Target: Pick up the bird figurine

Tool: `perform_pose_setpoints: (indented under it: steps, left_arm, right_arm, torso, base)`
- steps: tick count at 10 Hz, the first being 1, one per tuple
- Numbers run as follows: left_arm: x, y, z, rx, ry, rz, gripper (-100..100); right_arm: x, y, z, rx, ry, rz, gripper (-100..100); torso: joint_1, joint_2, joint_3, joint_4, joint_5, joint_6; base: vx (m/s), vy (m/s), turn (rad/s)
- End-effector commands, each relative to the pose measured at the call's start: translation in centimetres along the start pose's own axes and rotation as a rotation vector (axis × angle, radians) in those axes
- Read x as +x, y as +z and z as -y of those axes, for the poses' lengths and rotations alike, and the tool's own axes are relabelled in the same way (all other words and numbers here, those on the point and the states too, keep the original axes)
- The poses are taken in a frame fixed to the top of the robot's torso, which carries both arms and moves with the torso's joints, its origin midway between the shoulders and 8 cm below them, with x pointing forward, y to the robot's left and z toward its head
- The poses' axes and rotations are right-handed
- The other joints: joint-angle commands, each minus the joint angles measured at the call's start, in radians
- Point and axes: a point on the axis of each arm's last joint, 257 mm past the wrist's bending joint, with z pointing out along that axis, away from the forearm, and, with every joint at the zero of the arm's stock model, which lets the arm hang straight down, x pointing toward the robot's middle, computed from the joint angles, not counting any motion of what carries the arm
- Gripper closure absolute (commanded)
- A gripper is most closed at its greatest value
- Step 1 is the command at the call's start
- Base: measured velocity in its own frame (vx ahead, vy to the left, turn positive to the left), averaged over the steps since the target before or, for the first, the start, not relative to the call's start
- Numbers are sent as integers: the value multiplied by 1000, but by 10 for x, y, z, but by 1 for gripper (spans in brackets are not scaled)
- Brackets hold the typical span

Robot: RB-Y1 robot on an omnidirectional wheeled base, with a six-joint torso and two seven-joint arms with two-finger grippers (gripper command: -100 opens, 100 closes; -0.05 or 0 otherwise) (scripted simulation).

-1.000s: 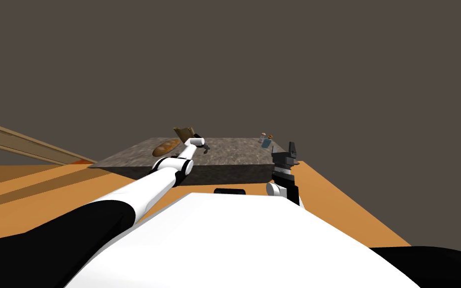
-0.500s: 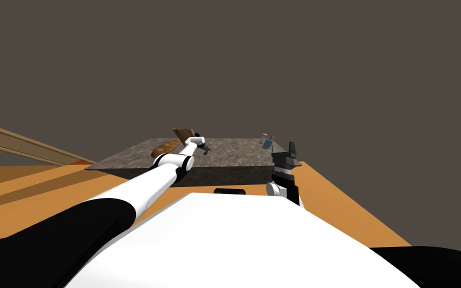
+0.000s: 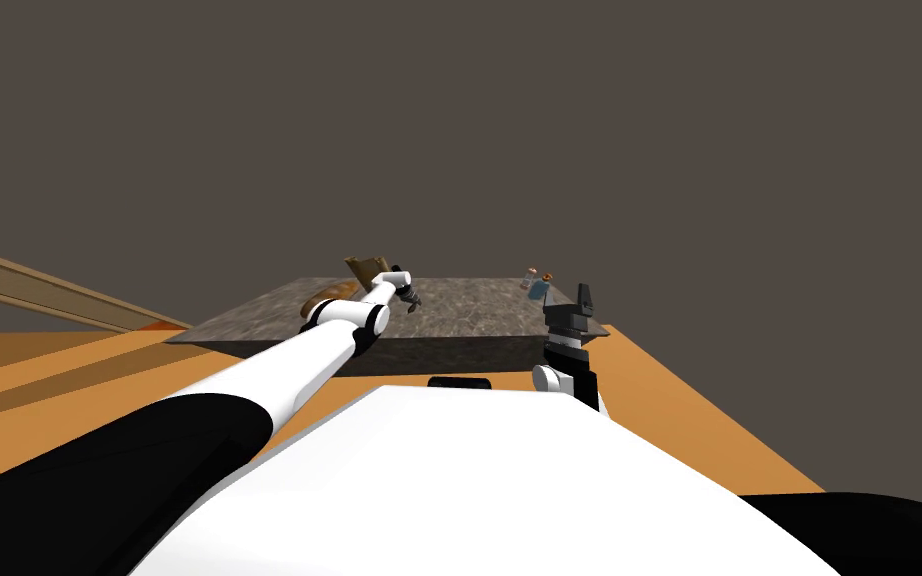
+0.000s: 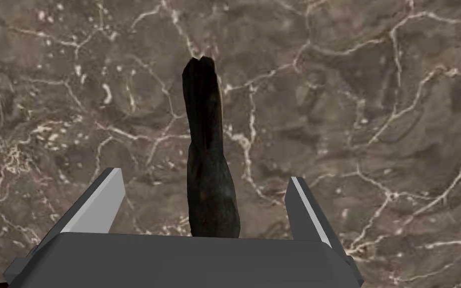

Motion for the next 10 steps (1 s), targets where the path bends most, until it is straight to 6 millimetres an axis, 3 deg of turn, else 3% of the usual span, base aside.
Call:
perform_pose_setpoints:
  steps: [1,4,7,8,9,10]
  left_arm:
    - [-10,-1,-6,-20,-35,48,-100]
    - [-25,-6,-17,-51,-95,126,-100]
    - [-25,-6,-17,-51,-95,126,-100]
    - [-25,-6,-17,-50,-95,126,0]
    - [-34,6,-17,-51,-90,126,-100]
    - [-36,8,-17,-52,-89,126,-100]
  right_arm:
    - [0,0,0,0,0,0,0]
    - [0,0,0,0,0,0,0]
    - [0,0,0,0,0,0,0]
    - [0,0,0,0,0,0,0]
    - [0,0,0,0,0,0,0]
    - [0,0,0,0,0,0,0]
  torso:
    - [0,0,0,0,0,0]
    - [0,1,1,0,0,0]
    - [-1,2,1,0,0,0]
    - [-1,2,1,1,0,0]
    - [-2,3,2,1,0,0]
    - [-2,1,1,0,0,0]
  base:
    - [34,22,7]
    - [37,21,9]
    - [20,9,1]
    - [0,0,0]
    - [35,-14,32]
    - [53,-17,26]
